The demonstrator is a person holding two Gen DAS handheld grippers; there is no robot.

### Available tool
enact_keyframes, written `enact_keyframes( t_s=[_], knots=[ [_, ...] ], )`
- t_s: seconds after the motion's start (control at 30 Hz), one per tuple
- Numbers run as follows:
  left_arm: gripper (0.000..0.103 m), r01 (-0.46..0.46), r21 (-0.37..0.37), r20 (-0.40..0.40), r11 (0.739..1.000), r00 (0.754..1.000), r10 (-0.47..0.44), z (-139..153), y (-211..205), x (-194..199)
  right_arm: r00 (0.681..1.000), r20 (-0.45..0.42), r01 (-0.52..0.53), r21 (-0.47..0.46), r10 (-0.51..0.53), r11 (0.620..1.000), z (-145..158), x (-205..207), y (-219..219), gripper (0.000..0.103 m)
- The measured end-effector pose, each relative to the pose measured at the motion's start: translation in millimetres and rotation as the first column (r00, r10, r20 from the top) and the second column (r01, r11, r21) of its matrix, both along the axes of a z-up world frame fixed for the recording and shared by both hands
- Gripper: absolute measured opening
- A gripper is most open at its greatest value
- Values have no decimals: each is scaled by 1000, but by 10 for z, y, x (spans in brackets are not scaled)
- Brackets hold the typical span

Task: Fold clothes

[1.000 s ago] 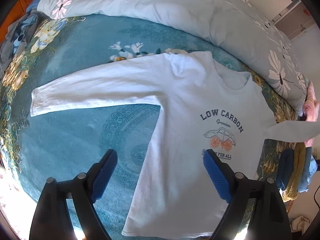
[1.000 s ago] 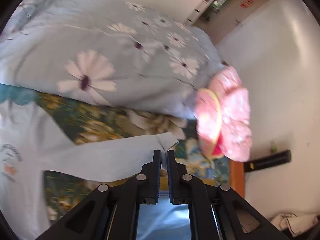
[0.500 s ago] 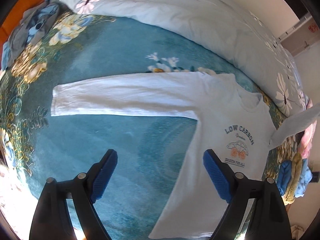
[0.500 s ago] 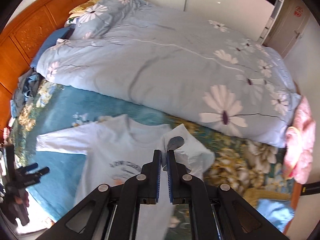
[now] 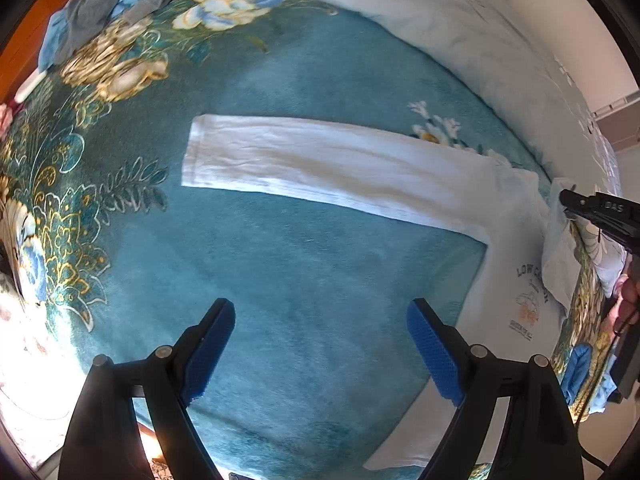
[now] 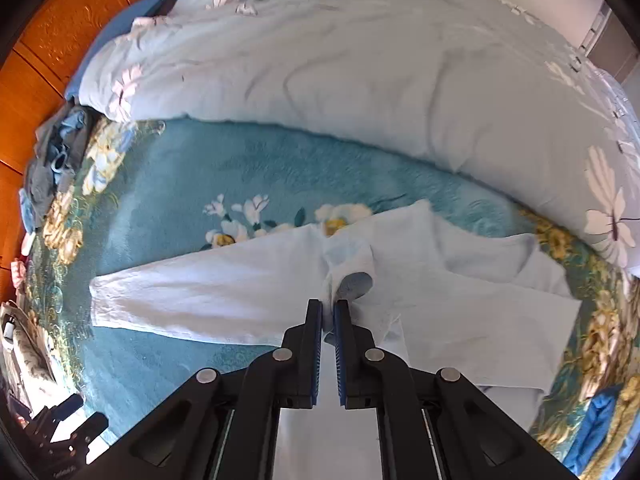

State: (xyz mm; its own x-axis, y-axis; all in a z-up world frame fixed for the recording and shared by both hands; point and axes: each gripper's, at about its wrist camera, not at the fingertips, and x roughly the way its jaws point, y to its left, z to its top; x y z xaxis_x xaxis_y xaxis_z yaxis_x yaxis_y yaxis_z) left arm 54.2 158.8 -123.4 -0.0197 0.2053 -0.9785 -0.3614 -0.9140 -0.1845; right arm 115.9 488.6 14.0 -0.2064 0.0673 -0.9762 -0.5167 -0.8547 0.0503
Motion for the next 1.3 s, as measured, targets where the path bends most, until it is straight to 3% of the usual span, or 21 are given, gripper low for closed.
enact_keyframes(
  t_s=[0.23, 0.43, 0.57, 0.7, 0.77, 0.87, 0.97, 1.0, 1.07, 1.13, 1.3],
  knots=[
    [89, 6, -22, 16, 1000, 1000, -6, -100, -117, -139, 992, 105, -70, -3, 70, 998, -613, -324, -254, 10],
    [89, 22, -29, 10, 999, 1000, -22, -111, -87, -223, 984, 91, -154, -23, 156, 988, -747, -393, -367, 11],
    [89, 15, -19, 0, 1000, 1000, -15, -72, -20, -261, 989, -13, -148, -91, 148, 985, -542, -301, -332, 35],
    [89, 6, 10, -1, 1000, 1000, -6, -12, 125, -278, 982, -121, -159, -103, 146, 982, -149, -55, -144, 44],
    [89, 11, 21, -2, 1000, 1000, -11, 6, 236, -253, 984, -151, -112, -96, 97, 989, 35, 156, 36, 51],
    [89, 29, 21, -18, 999, 999, -28, -15, 393, -206, 991, -124, -49, -62, 41, 997, 142, 550, 294, 53],
    [89, -48, 12, -51, 999, 997, 49, -128, 353, -277, 998, -56, 6, -47, -8, 999, 129, 959, 509, 53],
    [89, -104, 21, -54, 994, 993, 105, -167, 265, -330, 997, -38, -76, -45, 74, 996, 99, 1127, 524, 53],
    [89, -245, 50, -52, 968, 967, 248, -253, 32, -446, 998, 4, -56, -34, 57, 998, 45, 1436, 588, 53],
    [89, -382, 75, -39, 921, 922, 386, -357, -229, -550, 992, 40, -117, -24, 117, 993, -2, 1680, 666, 53],
    [88, -586, 113, 28, 802, 809, 587, -643, -744, -799, 992, 84, -88, -48, 92, 995, -157, 1979, 677, 53]
  ],
)
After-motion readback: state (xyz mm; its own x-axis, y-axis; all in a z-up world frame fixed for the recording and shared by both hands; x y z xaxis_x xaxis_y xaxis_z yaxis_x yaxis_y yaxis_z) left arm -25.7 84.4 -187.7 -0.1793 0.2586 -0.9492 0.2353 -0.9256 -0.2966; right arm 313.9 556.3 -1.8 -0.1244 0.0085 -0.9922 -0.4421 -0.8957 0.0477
